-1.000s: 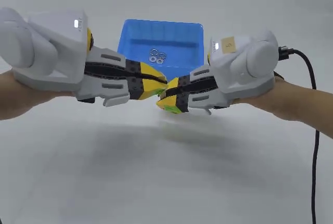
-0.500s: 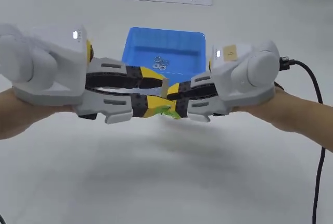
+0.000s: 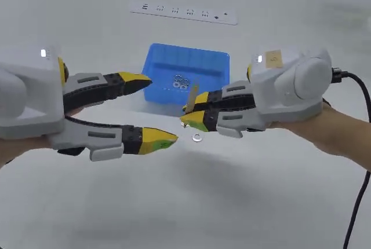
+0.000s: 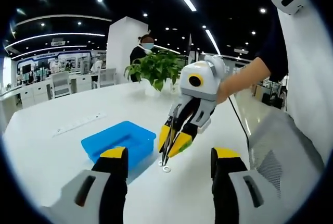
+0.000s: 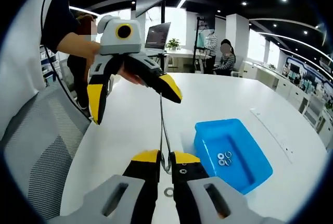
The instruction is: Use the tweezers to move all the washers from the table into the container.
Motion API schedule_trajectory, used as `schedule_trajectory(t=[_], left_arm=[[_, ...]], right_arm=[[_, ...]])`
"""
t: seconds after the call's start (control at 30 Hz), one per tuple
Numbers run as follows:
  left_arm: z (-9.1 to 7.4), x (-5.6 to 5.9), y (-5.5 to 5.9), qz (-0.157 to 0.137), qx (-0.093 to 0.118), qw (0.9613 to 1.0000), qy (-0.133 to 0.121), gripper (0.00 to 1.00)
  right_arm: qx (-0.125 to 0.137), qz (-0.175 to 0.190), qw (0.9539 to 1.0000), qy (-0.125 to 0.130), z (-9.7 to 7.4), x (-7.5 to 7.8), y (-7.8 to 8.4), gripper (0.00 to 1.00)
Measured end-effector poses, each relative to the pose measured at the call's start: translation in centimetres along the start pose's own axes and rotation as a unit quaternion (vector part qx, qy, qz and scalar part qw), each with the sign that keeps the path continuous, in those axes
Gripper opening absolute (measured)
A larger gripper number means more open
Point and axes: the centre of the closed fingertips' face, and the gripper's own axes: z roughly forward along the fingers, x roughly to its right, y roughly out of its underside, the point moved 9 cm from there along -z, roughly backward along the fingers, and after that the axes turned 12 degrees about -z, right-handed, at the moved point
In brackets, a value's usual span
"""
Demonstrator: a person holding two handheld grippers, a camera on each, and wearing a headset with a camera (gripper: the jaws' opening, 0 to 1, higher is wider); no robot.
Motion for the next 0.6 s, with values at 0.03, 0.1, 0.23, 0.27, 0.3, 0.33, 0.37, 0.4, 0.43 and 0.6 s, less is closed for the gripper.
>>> schedule_trajectory(t=[0.03, 0.1, 0.23, 0.27, 0.3, 0.33, 0.37, 0.4, 0.43, 0.6], left_arm=[[-0.2, 0.1, -0.1, -0.008, 0.009, 0.9999, 0.001, 0.74], [-0.7, 0.3, -0.3, -0.015, 0.02, 0.9997, -0.001, 0.77], [-1.3, 0.4, -0.4, -0.008, 0.024, 0.9996, -0.011, 0.8], [-1.4, 0.4, -0.3, -0.007, 0.024, 0.9996, -0.012, 0.81], [-1.5, 0.2, 0.0, -0.009, 0.025, 0.9995, -0.015, 0.82], [-1.6, 0.2, 0.2, -0.012, 0.023, 0.9995, -0.018, 0.84], [-1.7, 0.1, 0.5, -0.015, 0.02, 0.9995, -0.022, 0.85], [-1.8, -0.1, 0.9, -0.016, 0.014, 0.9993, -0.031, 0.87], [-1.9, -0.2, 1.1, -0.016, 0.01, 0.9991, -0.038, 0.89], [-3.1, -0.4, 1.5, -0.032, 0.024, 0.9976, -0.057, 0.95]], right_arm=[[0.003, -0.001, 1.0, 0.004, -0.2, 0.2, -0.3, 0.08], [0.007, -0.005, 0.9999, 0.012, -0.6, 0.6, -1.0, 0.08], [0.012, -0.012, 0.9996, 0.022, -1.0, 1.5, -2.0, 0.08], [0.012, -0.015, 0.9995, 0.025, -1.1, 1.8, -2.1, 0.08], [0.012, -0.015, 0.9995, 0.026, -1.1, 2.0, -2.2, 0.08], [0.012, -0.016, 0.9994, 0.027, -1.1, 2.2, -2.3, 0.08], [0.013, -0.019, 0.9992, 0.033, -1.0, 2.6, -2.4, 0.09], [0.016, -0.014, 0.9991, 0.037, -1.0, 2.8, -2.5, 0.09], [0.019, -0.008, 0.9989, 0.042, -1.0, 3.2, -2.6, 0.09], [0.018, -0.018, 0.9979, 0.06, -0.8, 4.8, -2.9, 0.09]])
